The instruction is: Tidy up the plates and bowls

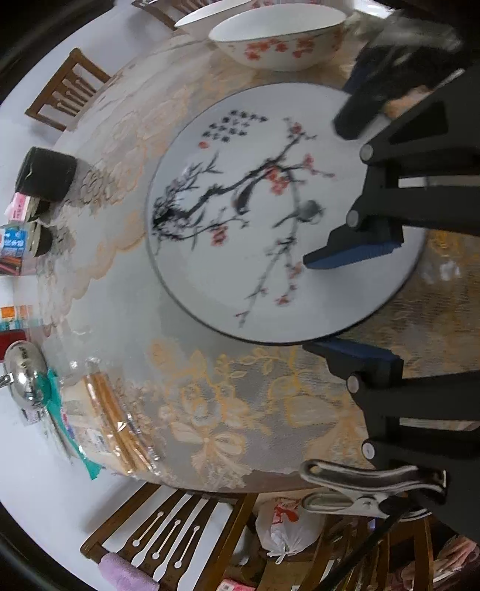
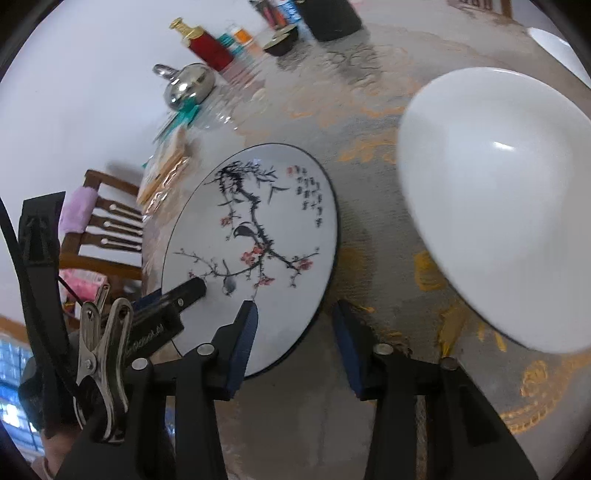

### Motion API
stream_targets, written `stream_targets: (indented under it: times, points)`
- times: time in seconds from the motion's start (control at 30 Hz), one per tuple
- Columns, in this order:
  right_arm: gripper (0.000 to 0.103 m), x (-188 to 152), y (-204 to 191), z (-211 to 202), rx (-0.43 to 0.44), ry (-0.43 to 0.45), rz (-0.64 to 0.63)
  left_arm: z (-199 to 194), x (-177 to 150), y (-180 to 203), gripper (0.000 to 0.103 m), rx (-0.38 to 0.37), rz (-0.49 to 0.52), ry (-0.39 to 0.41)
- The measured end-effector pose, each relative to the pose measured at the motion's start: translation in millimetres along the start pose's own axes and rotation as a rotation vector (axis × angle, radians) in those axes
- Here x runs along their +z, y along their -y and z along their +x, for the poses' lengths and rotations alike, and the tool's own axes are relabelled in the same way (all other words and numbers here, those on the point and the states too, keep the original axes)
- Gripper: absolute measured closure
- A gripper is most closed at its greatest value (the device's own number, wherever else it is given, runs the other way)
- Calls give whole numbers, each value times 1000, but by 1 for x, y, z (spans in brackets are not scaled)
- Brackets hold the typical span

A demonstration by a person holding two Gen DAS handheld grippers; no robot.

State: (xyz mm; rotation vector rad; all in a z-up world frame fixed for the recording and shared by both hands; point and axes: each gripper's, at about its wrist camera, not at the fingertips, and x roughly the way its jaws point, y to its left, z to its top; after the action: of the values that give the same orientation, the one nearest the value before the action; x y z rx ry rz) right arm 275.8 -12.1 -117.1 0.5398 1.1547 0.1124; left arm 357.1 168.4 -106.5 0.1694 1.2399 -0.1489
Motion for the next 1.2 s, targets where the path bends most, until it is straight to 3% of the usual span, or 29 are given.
stream_targets:
  times: [0.23,0.5,0.7,0.9,1.2]
  points:
    - [84,-19,0,-12,-55,-37,-98,-8,-32,5,65,-64,43,-49]
    - [82,-73,31,-50,-47,-150,-184,-18,-96,14,65,-248,6,-120]
    - [82,-100,48,-66,-22,-196,-149,-29,-128,35,66,-241,26,-99]
    - [80,-103,56,-72,16,-234,-111,-26,-122,38,68,-221,0,-72]
    - [74,-71,72,-83,17,-134,-111,-18,-106,35,67,-251,-2,-64]
